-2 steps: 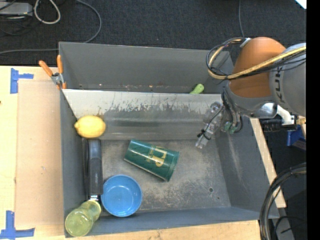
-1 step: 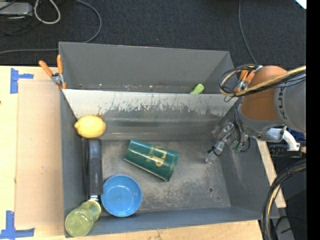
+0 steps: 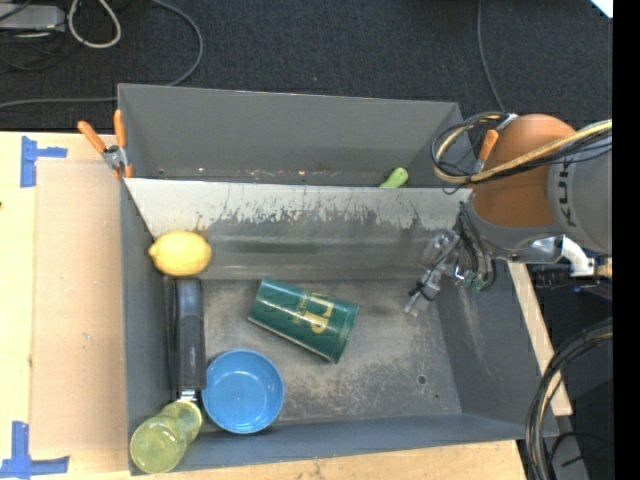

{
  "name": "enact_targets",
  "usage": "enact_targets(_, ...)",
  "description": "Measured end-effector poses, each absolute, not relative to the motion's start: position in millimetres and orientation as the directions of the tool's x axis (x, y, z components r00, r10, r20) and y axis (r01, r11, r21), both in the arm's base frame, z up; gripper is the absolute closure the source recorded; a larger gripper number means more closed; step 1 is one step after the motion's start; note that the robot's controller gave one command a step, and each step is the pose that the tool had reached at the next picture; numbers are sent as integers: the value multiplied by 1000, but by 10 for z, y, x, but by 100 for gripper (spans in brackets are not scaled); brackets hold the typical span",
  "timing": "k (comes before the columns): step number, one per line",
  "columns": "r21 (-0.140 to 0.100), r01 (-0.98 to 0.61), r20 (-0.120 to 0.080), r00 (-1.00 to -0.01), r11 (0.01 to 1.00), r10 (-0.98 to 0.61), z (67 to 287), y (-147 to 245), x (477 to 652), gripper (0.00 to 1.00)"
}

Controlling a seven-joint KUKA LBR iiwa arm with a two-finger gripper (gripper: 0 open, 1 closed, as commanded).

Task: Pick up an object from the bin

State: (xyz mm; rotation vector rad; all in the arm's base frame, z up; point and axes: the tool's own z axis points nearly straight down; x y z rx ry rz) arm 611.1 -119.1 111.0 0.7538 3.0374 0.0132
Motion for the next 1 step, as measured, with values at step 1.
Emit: enact_targets(1, -6, 529, 23, -848, 848, 529, 785, -1476, 6023, 0)
